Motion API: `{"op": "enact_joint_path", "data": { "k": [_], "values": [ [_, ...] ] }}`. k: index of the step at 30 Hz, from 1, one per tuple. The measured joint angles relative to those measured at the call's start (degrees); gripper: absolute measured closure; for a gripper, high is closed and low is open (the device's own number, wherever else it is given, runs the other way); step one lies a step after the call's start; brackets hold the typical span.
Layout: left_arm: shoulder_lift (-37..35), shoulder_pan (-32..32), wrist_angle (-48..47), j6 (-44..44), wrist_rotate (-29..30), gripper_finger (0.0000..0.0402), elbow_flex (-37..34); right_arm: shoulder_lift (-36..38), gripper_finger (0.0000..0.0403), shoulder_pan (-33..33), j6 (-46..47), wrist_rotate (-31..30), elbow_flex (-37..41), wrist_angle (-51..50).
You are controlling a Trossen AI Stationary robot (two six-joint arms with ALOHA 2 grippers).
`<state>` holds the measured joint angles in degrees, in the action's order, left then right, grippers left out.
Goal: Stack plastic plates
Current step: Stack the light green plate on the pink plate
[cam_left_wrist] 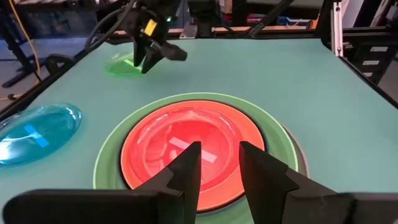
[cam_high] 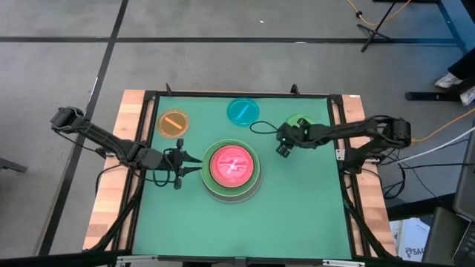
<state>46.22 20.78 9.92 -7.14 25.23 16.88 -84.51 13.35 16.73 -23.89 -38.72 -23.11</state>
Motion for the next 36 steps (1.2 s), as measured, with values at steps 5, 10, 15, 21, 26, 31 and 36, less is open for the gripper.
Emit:
{"op": "enact_joint_path", "data": {
  "k": [5,10,15,21,26,31,36],
  "values": [
    [0.0,0.0,-0.2,-0.3,0.0,0.0299,0.0,-2.6,0.0276,2.4,1.3,-0.5,0.0,0.1],
    [0.0,0.0,-0.3,-0.2,0.0,0.0299,0.0,-5.3,0.0277,4.5,2.9,-1.0,-0.1,0.7],
    [0.0,0.0,-0.4,-0.2,0.0,0.0299,0.0,-6.2,0.0309,5.0,2.6,-0.8,-0.2,1.0],
    [0.0,0.0,-0.4,-0.2,0.0,0.0299,0.0,-6.3,0.0393,5.0,1.3,-0.8,-0.2,1.1],
    [0.0,0.0,-0.4,-0.2,0.0,0.0299,0.0,-6.3,0.0388,4.9,-0.5,-1.2,-0.1,1.0],
    [0.0,0.0,-0.4,-0.2,0.0,0.0299,0.0,-5.6,0.0399,1.1,-4.1,-3.5,-2.0,-0.6],
    [0.0,0.0,-0.4,-0.2,0.0,0.0299,0.0,-4.5,0.0401,-4.9,-8.5,-4.1,-6.4,-0.2]
  ]
}}
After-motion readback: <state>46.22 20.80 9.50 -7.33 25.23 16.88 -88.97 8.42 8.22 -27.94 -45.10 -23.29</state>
